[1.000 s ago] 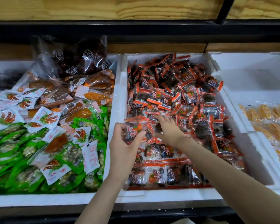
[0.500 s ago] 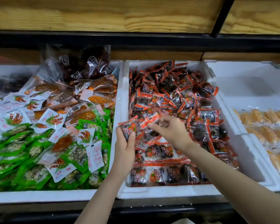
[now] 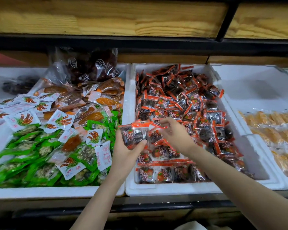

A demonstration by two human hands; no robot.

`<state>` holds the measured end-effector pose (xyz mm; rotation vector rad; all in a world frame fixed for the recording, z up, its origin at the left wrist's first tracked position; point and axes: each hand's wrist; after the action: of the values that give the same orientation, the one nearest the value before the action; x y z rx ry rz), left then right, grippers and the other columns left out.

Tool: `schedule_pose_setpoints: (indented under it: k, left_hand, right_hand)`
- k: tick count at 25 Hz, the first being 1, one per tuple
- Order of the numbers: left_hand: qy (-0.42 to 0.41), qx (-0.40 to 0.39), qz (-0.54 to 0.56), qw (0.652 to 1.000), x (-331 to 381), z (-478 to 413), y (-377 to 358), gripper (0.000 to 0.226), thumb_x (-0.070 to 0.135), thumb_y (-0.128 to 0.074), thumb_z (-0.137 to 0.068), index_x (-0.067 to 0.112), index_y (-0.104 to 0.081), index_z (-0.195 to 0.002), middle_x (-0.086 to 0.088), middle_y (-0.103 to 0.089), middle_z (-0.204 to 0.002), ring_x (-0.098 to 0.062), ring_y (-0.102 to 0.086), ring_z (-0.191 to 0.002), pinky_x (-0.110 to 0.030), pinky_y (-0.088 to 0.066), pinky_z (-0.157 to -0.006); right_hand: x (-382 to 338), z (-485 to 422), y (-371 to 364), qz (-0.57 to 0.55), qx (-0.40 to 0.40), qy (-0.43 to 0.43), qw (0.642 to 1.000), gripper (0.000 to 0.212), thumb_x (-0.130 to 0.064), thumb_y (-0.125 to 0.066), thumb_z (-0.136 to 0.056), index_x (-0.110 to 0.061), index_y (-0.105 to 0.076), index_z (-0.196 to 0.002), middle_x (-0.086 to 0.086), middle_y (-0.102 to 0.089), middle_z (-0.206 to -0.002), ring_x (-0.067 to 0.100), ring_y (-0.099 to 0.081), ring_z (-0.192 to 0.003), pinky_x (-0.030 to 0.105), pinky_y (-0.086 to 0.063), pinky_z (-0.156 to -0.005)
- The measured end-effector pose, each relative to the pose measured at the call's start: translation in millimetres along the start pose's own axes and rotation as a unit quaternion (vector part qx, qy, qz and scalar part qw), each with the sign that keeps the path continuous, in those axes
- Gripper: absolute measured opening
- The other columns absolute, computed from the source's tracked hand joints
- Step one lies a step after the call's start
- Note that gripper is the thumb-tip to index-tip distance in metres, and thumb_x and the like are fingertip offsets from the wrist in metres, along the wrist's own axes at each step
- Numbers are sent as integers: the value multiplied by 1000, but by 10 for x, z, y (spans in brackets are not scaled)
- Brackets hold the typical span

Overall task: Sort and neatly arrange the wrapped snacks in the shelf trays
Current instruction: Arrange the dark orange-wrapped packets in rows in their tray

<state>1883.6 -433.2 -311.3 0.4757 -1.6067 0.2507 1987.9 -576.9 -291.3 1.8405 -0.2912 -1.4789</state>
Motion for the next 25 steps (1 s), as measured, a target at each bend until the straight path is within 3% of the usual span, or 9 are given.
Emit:
schedule_pose_setpoints:
  k: [2, 5, 7, 10, 12, 14, 18, 22, 25]
  left_hand:
    - [12, 19, 0, 1000, -1, 16, -25, 60, 20, -73, -80, 18, -42, -131, 9, -62, -112, -4, -59, -104, -31, -48, -94]
    - [19, 29, -4, 999, -28, 75, -69, 58, 23, -74, -80, 25, -43, -128, 16, -61, -111, 2, -57, -105, -18, -45, -86]
    - [25, 34, 7, 999, -67, 78, -72, 56, 24, -73, -80, 27, -43, -127, 17, -61, -109, 6, -57, -101, -15, -44, -83]
    - [21, 37, 1, 999, -107, 68, -75, 60, 27, -73, -79, 25, -41, -130, 14, -60, -112, 5, -57, -101, -25, -46, -91]
    - [17, 35, -3, 999, -88, 72, -86, 63, 28, -73, -79, 24, -40, -132, 13, -60, -114, 4, -56, -104, -26, -45, -92]
    - [15, 34, -1, 999, -84, 68, -93, 56, 23, -73, -80, 25, -43, -127, 15, -61, -109, 7, -58, -97, -21, -46, -86]
    - [17, 34, -8, 999, -99, 57, -91, 58, 25, -73, -79, 26, -43, -128, 13, -62, -110, 4, -59, -98, -25, -50, -87]
    - [22, 24, -27, 999, -99, 62, -103, 68, 33, -74, -77, 24, -38, -134, 9, -58, -121, -4, -56, -109, -33, -47, -97]
    - [27, 18, -33, 999, -108, 62, -108, 83, 45, -74, -71, 22, -32, -140, 5, -54, -130, -11, -51, -119, -41, -43, -103]
  right_hand:
    - [279, -157, 61, 156, -9, -45, 987, 50, -23, -58, -91, -9, -38, -135, 10, -45, -134, 24, -45, -120, 35, -41, -101]
    - [540, -244, 31, 262, -76, -97, 957, 65, -33, -62, -88, -9, -32, -140, 13, -37, -140, 29, -33, -130, 40, -35, -108]
    - [583, -288, -11, 286, -86, -58, 953, 60, -33, -61, -89, -13, -37, -140, 9, -38, -141, 28, -31, -131, 40, -34, -108]
    - [585, -320, -37, 300, -97, 34, 949, 61, -31, -58, -91, -18, -30, -144, 5, -33, -147, 25, -26, -136, 40, -27, -112]
    - [579, -333, -81, 343, -132, 123, 922, 63, -32, -55, -93, -25, -24, -147, -2, -25, -153, 21, -21, -140, 41, -21, -115]
    - [555, -357, -151, 372, -156, 153, 902, 59, -35, -53, -94, -27, -27, -146, -6, -27, -153, 19, -26, -140, 39, -24, -114]
    - [512, -442, -236, 348, -100, 65, 930, 58, -39, -61, -88, -27, -38, -139, 2, -49, -136, 24, -52, -118, 39, -46, -95]
    - [489, -409, -304, 341, -126, 142, 921, 52, -22, -56, -93, -22, -35, -140, 0, -25, -153, 26, -41, -129, 40, -44, -99]
    - [477, -403, -223, 302, -132, 144, 933, 41, -21, -56, -92, -19, -46, -132, 0, -45, -137, 23, -53, -116, 38, -45, -93]
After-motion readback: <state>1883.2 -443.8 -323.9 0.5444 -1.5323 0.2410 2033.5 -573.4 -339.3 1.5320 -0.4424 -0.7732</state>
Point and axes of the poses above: each hand's wrist, its own z-axis away from the middle knuckle, its own y-axis out of the back of the hand, x = y × z
